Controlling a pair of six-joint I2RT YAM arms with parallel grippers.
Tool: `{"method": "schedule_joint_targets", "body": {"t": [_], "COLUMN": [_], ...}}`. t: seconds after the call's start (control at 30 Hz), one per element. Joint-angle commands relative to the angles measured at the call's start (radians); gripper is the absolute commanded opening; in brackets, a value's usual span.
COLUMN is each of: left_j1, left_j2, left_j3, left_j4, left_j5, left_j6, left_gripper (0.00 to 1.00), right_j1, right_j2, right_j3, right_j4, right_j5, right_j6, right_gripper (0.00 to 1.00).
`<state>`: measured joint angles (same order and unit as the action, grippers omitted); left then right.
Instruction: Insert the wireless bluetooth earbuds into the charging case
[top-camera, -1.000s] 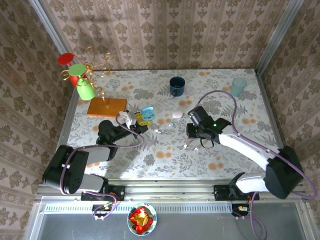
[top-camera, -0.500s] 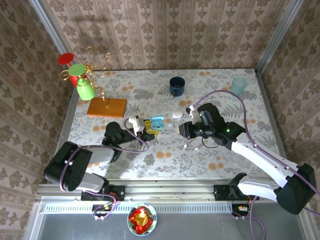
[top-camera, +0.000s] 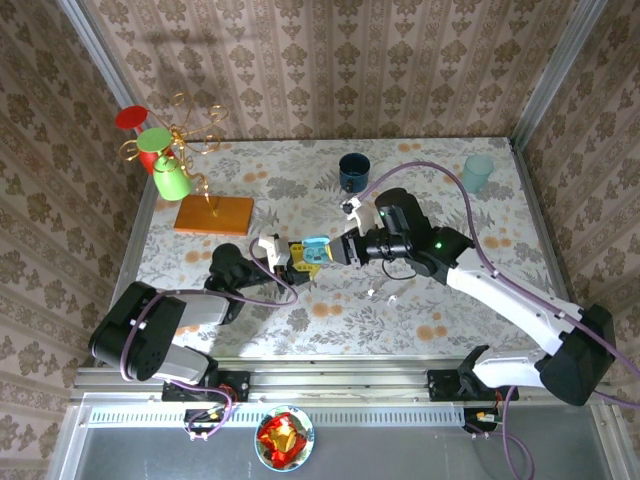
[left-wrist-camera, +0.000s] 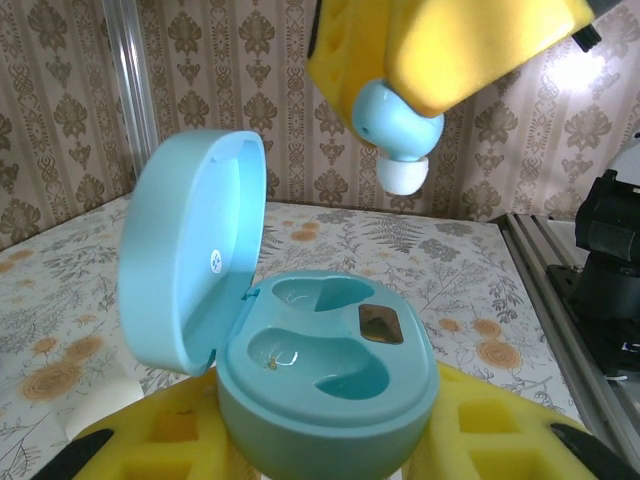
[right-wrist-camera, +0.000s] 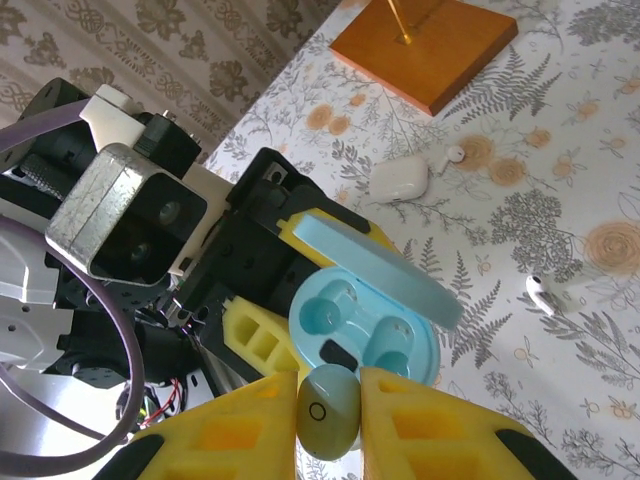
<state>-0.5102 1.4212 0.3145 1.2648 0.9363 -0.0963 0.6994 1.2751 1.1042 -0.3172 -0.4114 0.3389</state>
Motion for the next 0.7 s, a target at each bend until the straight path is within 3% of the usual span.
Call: {"method": "schedule_joint_targets", "body": {"t": [0.0, 0.67], "left_j1": [-0.005, -0.007], "left_j2": [-0.007, -0.032], "left_j3": [0.009, 0.003], "left_j4": [0.023, 0.024], "left_j5": [0.033, 0.037], "left_j6": [0.007, -0.004], "left_gripper": [0.32, 0.32], "right_j1": [0.012, 0.014], "right_j2": [0.029, 0.076], "right_j3": [0.051, 0.036], "right_j4": [-0.006, -0.015], "right_j5": [-0.025, -0.019], "right_j6": [-0.044, -0.067], "right_gripper": [0.21, 0.21]}}
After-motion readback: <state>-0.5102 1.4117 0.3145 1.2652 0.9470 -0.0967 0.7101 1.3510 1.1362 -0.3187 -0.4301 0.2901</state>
